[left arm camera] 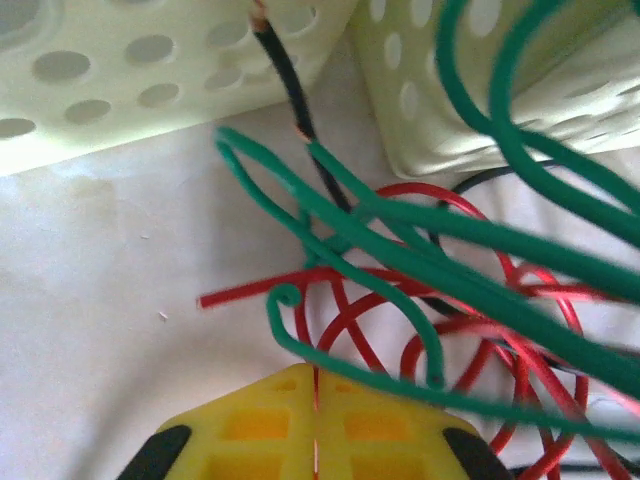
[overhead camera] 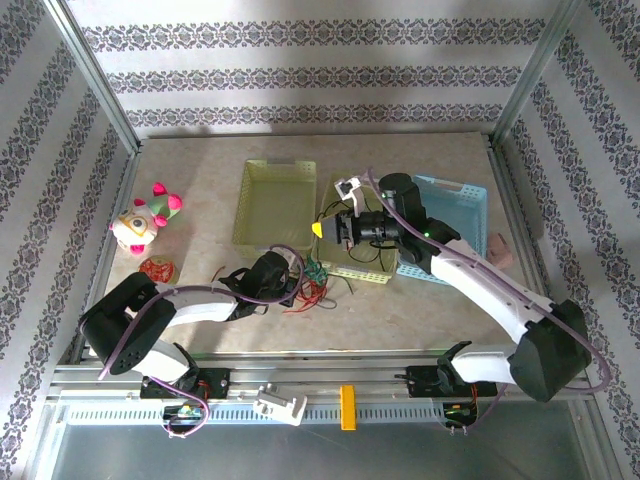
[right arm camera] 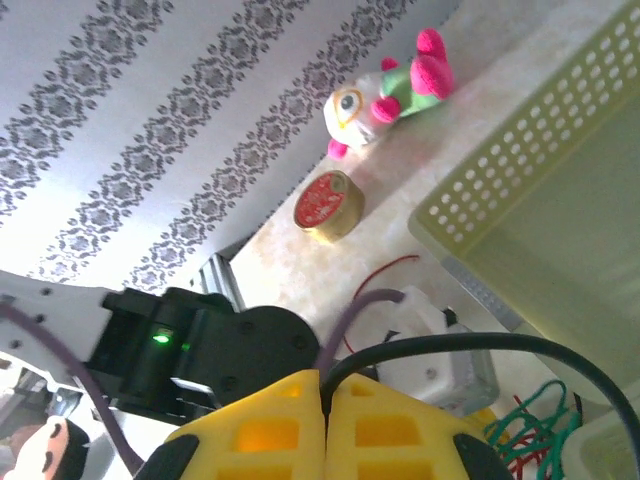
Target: Untangle the cables
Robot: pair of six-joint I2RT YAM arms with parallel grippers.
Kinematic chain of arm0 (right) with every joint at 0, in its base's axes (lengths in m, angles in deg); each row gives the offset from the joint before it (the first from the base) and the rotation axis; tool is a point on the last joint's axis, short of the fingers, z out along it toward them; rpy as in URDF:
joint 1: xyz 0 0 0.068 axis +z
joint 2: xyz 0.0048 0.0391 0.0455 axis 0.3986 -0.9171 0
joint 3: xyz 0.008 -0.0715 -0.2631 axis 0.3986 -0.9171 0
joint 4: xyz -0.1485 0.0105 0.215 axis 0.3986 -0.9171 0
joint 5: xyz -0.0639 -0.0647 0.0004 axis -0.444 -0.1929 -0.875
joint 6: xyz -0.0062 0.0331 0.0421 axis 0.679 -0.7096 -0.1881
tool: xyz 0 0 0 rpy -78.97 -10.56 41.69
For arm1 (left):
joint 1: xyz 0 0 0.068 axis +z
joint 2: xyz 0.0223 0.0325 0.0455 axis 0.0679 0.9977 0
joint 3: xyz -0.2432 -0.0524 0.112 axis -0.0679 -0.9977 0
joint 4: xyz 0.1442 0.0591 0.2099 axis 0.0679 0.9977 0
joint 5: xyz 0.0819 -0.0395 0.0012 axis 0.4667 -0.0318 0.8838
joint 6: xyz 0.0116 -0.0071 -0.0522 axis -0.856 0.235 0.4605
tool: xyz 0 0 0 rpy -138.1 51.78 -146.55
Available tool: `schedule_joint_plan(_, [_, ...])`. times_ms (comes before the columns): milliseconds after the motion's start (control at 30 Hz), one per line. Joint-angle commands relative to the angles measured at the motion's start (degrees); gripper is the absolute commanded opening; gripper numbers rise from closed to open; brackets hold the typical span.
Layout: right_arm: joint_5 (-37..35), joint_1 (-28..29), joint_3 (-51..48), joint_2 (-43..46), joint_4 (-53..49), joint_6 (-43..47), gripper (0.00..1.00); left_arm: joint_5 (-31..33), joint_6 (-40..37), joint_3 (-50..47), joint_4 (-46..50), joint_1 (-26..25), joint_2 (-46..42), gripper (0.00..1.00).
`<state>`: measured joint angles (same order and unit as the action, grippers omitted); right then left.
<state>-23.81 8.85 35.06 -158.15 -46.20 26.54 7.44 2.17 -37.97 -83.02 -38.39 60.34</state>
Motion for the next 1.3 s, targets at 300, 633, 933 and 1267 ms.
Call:
schedule_joint_plan(300, [-0.08, -2.39, 5.55, 9.61, 1.86, 0.07, 0.00, 7.83, 4.49, 0.34, 3.51, -0.70, 2.31, 0.00])
schedule_joint_plan(633, [-7.15, -4.30, 8.07, 15.72, 2.51, 3.61, 0.00, 12.28, 7.67, 0.67, 7.87, -0.70, 3.49, 0.00])
schedule_joint_plan(933, [-17.51, -4.73, 7.28, 18.56, 2.88, 6.72, 0.00, 16.49, 11.32, -1.23, 9.95, -0.67, 1.40, 0.00])
schedule_joint_plan(1267, [-26.17, -11.57, 12.34, 18.15, 8.27, 7.85, 0.00, 17.86, 12.15, -2.06, 9.85, -0.70, 0.42, 0.00])
